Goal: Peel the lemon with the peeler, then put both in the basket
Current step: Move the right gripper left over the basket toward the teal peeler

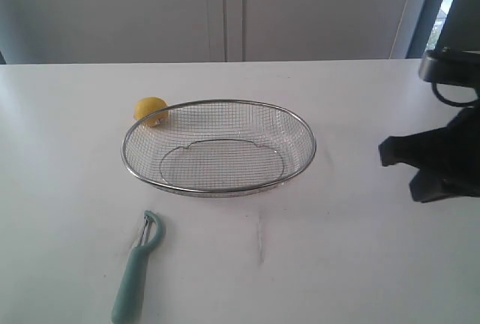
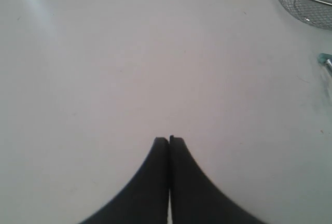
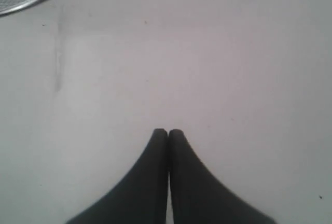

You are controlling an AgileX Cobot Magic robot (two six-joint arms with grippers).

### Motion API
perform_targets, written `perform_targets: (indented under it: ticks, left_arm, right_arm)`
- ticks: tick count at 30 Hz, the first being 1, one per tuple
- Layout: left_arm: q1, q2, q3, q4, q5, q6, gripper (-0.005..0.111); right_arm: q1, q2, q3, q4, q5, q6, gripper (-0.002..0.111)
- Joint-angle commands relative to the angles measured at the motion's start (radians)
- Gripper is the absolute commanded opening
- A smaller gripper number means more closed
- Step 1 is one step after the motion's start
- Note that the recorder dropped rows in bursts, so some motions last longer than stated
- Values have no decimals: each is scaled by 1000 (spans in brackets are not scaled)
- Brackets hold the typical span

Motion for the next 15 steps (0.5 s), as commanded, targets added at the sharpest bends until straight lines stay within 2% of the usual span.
perform_targets:
  ticks: [1,7,15]
  left_arm:
    - [1,-4,7,-9,-4,1,0]
    - [1,-4,7,-9,-4,1,0]
    - [1,-4,7,-7,-4,1,0]
  right_arm:
    - [81,84,-69,1,-25,36,0]
    - [207,192,-140,-16,-25,83,0]
    - [411,307,-247,-142,-23,269,0]
